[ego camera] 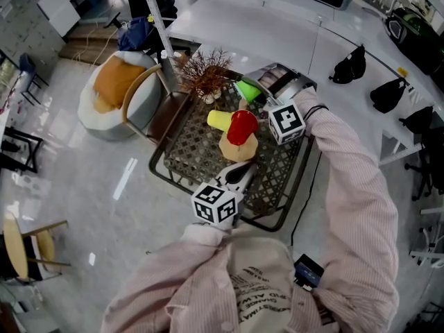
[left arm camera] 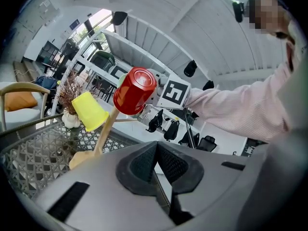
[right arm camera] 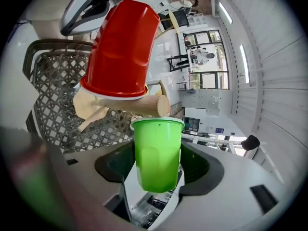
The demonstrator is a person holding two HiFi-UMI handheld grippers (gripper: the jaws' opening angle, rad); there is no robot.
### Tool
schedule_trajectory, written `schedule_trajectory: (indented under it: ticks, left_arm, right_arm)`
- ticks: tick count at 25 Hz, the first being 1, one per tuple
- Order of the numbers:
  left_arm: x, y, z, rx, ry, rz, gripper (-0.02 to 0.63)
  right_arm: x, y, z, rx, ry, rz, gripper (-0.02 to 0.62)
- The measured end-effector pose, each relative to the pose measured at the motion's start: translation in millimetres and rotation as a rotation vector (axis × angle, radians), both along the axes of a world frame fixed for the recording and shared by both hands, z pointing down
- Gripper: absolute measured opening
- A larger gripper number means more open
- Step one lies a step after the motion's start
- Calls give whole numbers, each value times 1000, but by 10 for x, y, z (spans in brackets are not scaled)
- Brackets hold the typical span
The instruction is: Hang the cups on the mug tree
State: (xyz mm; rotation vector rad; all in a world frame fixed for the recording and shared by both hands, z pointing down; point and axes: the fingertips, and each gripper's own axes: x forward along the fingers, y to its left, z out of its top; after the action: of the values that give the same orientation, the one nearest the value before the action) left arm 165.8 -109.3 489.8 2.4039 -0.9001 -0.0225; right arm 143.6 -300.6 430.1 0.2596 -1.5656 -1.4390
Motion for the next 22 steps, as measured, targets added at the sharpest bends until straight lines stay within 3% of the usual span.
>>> schedule_trajectory:
  ticks: [10, 22]
  left_arm:
    - [-67, -37, 40, -14, 10, -44, -2]
    - [-137, -96, 76, -25, 9, -69, -2]
  right_arm:
    - [-63, 95, -3, -9, 77, -151, 284]
    - [-92, 133, 125, -35, 88, -181, 285]
